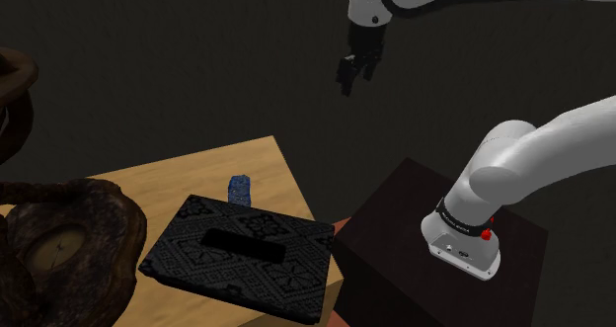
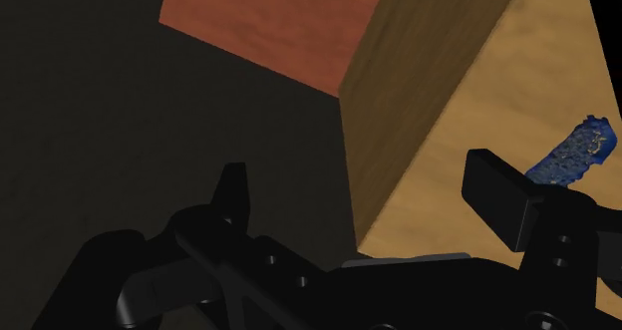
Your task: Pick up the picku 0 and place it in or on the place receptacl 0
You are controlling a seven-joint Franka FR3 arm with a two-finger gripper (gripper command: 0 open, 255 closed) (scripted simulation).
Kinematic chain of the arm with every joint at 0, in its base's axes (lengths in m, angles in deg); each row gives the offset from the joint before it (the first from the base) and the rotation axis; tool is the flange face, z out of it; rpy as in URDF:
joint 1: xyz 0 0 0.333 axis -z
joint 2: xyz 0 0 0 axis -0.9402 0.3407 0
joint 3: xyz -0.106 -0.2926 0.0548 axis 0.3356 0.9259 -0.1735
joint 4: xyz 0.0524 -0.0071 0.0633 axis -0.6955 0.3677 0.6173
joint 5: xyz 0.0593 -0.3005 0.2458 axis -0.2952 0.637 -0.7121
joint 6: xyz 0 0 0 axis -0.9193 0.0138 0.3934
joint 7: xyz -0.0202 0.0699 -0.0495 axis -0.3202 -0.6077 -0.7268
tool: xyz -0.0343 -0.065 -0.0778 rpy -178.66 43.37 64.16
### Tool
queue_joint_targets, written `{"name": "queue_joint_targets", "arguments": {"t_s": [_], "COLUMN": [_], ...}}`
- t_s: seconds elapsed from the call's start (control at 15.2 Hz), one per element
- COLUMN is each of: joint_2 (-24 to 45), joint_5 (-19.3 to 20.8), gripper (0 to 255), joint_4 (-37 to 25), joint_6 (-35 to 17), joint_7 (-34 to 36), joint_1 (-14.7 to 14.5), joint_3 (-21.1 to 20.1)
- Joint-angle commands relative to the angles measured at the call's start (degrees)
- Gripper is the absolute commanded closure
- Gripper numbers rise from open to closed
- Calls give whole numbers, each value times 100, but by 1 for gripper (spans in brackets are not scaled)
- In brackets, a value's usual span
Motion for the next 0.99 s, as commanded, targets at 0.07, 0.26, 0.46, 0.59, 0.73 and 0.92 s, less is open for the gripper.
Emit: {"name": "queue_joint_targets", "arguments": {"t_s": [0.07,0.26,0.46,0.59,0.73,0.92], "joint_2": [518,1096,1741,2207,2701,3490], "joint_5": [-98,-117,-54,39,172,440], "gripper": [0,0,0,0,0,0], "joint_4": [-223,-502,-856,-1133,-1444,-1976], "joint_6": [-135,-265,-371,-421,-450,-446], "joint_7": [645,1265,1902,2338,2781,3451], "joint_1": [5,30,57,69,66,-2], "joint_3": [-412,-789,-1139,-1355,-1547,-1764]}}
